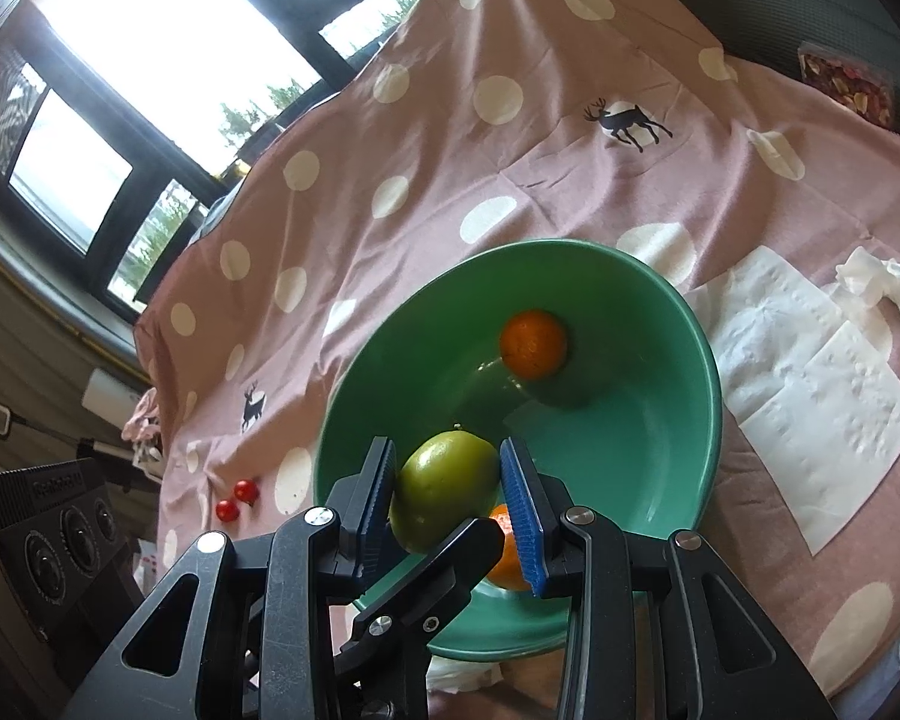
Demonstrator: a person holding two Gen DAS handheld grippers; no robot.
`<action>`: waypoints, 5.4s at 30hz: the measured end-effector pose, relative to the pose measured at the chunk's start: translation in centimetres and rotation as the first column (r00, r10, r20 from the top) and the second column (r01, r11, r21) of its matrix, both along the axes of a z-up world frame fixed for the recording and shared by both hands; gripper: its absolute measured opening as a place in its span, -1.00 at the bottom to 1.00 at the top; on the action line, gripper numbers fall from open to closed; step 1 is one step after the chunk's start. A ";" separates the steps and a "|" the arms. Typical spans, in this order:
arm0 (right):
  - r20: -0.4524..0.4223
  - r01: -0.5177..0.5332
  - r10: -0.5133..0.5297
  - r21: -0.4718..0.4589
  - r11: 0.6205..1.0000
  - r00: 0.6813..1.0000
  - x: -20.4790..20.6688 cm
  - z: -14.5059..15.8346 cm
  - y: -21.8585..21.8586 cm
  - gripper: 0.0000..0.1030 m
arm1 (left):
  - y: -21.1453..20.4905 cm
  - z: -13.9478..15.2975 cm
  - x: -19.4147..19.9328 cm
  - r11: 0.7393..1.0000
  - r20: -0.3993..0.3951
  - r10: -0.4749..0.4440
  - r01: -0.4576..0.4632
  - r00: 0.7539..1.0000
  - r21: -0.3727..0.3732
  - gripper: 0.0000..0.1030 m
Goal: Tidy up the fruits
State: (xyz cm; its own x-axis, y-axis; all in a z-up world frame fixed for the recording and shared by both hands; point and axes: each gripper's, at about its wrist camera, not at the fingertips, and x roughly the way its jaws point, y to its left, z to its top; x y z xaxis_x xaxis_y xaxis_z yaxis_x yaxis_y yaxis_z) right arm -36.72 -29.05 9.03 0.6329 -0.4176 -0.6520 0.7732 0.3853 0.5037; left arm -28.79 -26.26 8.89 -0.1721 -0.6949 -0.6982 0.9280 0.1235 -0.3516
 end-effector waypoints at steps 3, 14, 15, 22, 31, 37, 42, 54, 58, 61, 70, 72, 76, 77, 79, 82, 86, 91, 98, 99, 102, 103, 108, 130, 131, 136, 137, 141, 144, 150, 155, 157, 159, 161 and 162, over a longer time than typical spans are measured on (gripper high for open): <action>-0.001 0.001 -0.001 0.001 1.000 1.000 0.0 0.0 0.0 -0.24 | 0.0 0.0 0.0 1.000 -0.001 0.000 0.000 1.000 0.001 -0.36; -0.019 0.004 -0.004 0.005 1.000 1.000 0.0 -0.3 -0.3 -0.24 | -0.1 -0.4 0.0 1.000 -0.008 -0.001 0.002 1.000 0.011 -0.36; -0.022 0.004 -0.004 0.005 1.000 1.000 -0.1 -0.3 -0.4 -0.24 | -0.1 -0.4 0.0 1.000 -0.008 -0.001 0.001 1.000 0.012 -0.36; -0.030 0.005 -0.005 0.011 1.000 1.000 0.0 -0.7 -0.4 -0.24 | -0.2 -0.6 0.0 1.000 -0.015 -0.002 0.002 1.000 0.019 -0.36; -0.034 0.006 -0.006 0.012 1.000 0.999 -0.1 -0.7 -0.4 -0.24 | -0.3 -0.7 -0.1 1.000 -0.018 -0.002 0.003 1.000 0.021 -0.36; -0.045 0.009 -0.009 0.015 1.000 0.999 -0.2 -1.0 -0.5 -0.24 | -0.5 -1.0 -0.1 1.000 -0.024 -0.007 0.008 1.000 0.025 -0.36; -0.047 0.010 -0.009 0.015 1.000 0.999 -0.3 -1.0 -0.6 -0.24 | -0.5 -1.0 -0.1 1.000 -0.024 -0.008 0.009 1.000 0.026 -0.36; -0.054 0.011 -0.010 0.017 1.000 0.998 -0.6 -1.3 -0.7 -0.24 | -0.7 -1.2 -0.3 0.999 -0.032 -0.007 0.008 0.999 0.031 -0.36; -0.053 0.012 -0.011 0.020 1.000 0.999 -0.4 -1.2 -0.7 -0.24 | -0.7 -1.2 -0.3 0.999 -0.031 -0.006 0.007 1.000 0.034 -0.36; -0.057 0.014 -0.012 0.024 1.000 0.998 -0.5 -1.4 -0.7 -0.24 | -0.7 -1.2 -0.3 0.999 -0.030 -0.006 0.007 1.000 0.038 -0.35; -0.005 0.023 -0.023 0.079 0.997 1.000 -1.2 -1.6 -0.8 -0.24 | 1.1 -0.4 1.2 1.000 -0.039 0.031 -0.030 0.999 0.006 -0.33; -0.009 0.043 -0.043 0.069 0.997 0.999 -1.4 -1.4 -0.6 -0.25 | 2.0 0.3 1.7 0.999 -0.032 0.046 -0.046 0.998 -0.013 -0.26; -0.010 0.056 -0.055 0.046 0.997 0.998 -1.0 -0.6 0.1 -0.25 | 4.4 1.6 3.3 0.995 -0.023 0.090 -0.091 0.996 -0.043 -0.08; -0.017 0.057 -0.057 0.037 0.998 0.998 -0.8 -0.4 0.2 -0.25 | 5.1 1.9 3.8 0.993 -0.023 0.107 -0.108 0.994 -0.051 -0.04; -0.027 0.062 -0.061 0.020 0.998 0.998 -0.2 0.0 0.4 -0.25 | 6.8 2.5 5.1 0.986 -0.025 0.153 -0.154 0.988 -0.066 0.17; -0.047 0.060 -0.060 -0.003 0.998 0.997 0.6 0.6 0.8 -0.25 | 9.4 3.3 7.3 0.967 -0.032 0.239 -0.240 0.971 -0.083 0.33; -0.071 0.029 -0.031 -0.033 0.999 0.997 2.2 1.2 1.5 -0.25 | 13.0 4.0 10.3 0.925 -0.023 0.367 -0.368 0.930 -0.091 0.48; -0.104 -0.026 0.018 -0.076 0.997 0.994 5.0 1.9 2.7 -0.22 | 17.4 3.6 13.5 0.856 -0.002 0.511 -0.509 0.860 -0.090 0.56; -0.177 -0.129 0.102 -0.144 0.981 0.979 9.2 2.2 5.0 -0.14 | 21.5 1.2 17.6 0.775 -0.005 0.631 -0.631 0.776 -0.045 0.57; -0.187 -0.150 0.121 -0.151 0.977 0.975 9.9 2.1 5.4 -0.08 | 21.9 0.8 18.2 0.761 -0.008 0.648 -0.647 0.762 -0.038 0.57; -0.194 -0.199 0.166 -0.168 0.965 0.967 11.6 1.8 6.3 0.03 | 22.4 0.0 19.4 0.735 -0.009 0.678 -0.678 0.735 -0.014 0.60; -0.190 -0.208 0.175 -0.174 0.963 0.966 12.1 1.7 6.6 0.04 | 22.7 -0.2 19.8 0.726 -0.009 0.687 -0.687 0.726 -0.003 0.61; -0.187 -0.282 0.249 -0.179 0.943 0.950 15.1 0.7 8.2 0.04 | 24.3 -0.8 21.5 0.670 -0.041 0.742 -0.742 0.669 0.018 0.71; -0.145 -0.605 0.599 -0.003 0.796 0.788 25.0 -5.2 14.0 -0.07 | 27.5 -1.8 24.1 0.517 -0.003 0.855 -0.853 0.518 0.068 0.75; -0.151 -0.616 0.609 0.000 0.788 0.779 25.6 -5.4 14.2 -0.07 | 27.5 -1.8 24.1 0.518 0.001 0.855 -0.853 0.519 0.066 0.75; -0.219 -0.649 0.641 0.044 0.760 0.736 28.0 -7.4 14.7 -0.24 | 27.5 -1.7 24.2 0.523 -0.002 0.851 -0.849 0.525 0.069 0.75; -0.248 -0.651 0.638 0.038 0.758 0.729 28.2 -7.6 15.0 -0.24 | 27.6 -1.7 24.2 0.521 -0.002 0.853 -0.850 0.523 0.070 0.75; -0.318 -0.675 0.633 -0.030 0.737 0.705 28.8 -7.6 16.3 -0.24 | 27.8 -1.8 24.2 0.519 -0.014 0.854 -0.852 0.520 0.071 0.75; -0.293 -0.680 0.647 -0.015 0.733 0.704 28.9 -8.1 16.0 -0.24 | 27.7 -1.7 24.1 0.528 -0.019 0.849 -0.847 0.528 0.069 0.75; -0.289 -0.684 0.653 -0.009 0.730 0.701 29.0 -8.4 16.4 -0.26 | 27.4 -1.6 24.0 0.537 -0.018 0.843 -0.841 0.537 0.066 0.75; -0.257 -0.658 0.637 0.005 0.753 0.727 27.7 -7.5 15.8 -0.27 | 26.9 -1.2 23.2 0.563 -0.020 0.826 -0.825 0.563 0.047 0.75; -0.226 -0.643 0.627 0.004 0.766 0.745 26.7 -6.7 15.1 -0.27 | 26.5 -1.0 22.8 0.580 -0.015 0.815 -0.814 0.580 0.041 0.75; -0.202 -0.615 0.605 0.014 0.788 0.770 25.4 -6.0 14.2 -0.27 | 26.0 -0.9 22.4 0.600 -0.009 0.800 -0.799 0.600 0.035 0.74; -0.196 -0.586 0.581 0.038 0.810 0.790 24.3 -5.6 13.1 -0.27 | 25.4 -0.8 21.9 0.620 0.003 0.784 -0.784 0.621 0.032 0.73; -0.199 -0.565 0.564 0.062 0.823 0.801 23.6 -5.7 12.4 -0.27 | 25.1 -0.8 21.6 0.628 0.009 0.778 -0.778 0.628 0.031 0.73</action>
